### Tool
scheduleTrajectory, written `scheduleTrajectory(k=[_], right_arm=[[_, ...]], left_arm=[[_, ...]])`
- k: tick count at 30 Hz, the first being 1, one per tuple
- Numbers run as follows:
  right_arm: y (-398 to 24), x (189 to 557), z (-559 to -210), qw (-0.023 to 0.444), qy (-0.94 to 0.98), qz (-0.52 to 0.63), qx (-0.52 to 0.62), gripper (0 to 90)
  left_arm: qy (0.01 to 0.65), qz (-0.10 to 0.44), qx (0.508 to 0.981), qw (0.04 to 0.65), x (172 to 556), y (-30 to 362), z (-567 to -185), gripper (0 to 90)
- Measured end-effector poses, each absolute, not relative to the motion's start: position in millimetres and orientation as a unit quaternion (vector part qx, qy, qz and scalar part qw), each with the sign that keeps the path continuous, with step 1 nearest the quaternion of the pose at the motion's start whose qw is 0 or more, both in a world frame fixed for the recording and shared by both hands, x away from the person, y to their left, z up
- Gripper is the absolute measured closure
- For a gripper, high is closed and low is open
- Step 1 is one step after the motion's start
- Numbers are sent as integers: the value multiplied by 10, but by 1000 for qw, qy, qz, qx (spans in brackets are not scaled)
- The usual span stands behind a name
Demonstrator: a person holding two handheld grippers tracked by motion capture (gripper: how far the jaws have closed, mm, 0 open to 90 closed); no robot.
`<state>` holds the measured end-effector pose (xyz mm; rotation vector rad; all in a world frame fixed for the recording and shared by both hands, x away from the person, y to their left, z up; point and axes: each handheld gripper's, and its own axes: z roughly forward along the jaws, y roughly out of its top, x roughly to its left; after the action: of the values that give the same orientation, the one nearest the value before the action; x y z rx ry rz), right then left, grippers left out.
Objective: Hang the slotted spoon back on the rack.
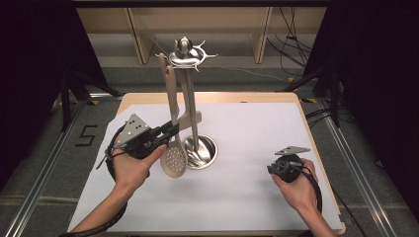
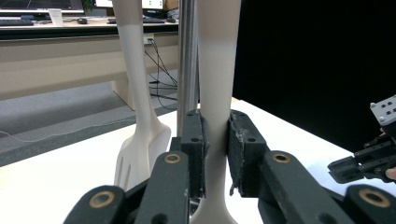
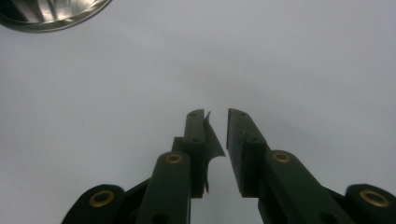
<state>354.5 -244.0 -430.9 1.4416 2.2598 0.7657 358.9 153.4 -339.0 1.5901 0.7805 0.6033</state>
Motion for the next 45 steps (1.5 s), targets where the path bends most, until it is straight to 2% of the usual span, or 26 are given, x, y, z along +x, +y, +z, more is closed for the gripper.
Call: scheduleTrajectory(k=[21, 39, 45], right_arm=[[-2441, 3544, -4316, 177, 798, 272, 507, 771], [-2434, 3547, -4313, 177, 799, 274, 504, 754], [-2428, 3544, -4312, 177, 798, 274, 506, 747]], left_arm=[[329, 262, 683, 597, 3594, 1498, -3425, 708], [316, 282, 673, 606, 3315, 1829, -3411, 534], [328, 291, 670, 600, 3237, 2029, -3482, 519]])
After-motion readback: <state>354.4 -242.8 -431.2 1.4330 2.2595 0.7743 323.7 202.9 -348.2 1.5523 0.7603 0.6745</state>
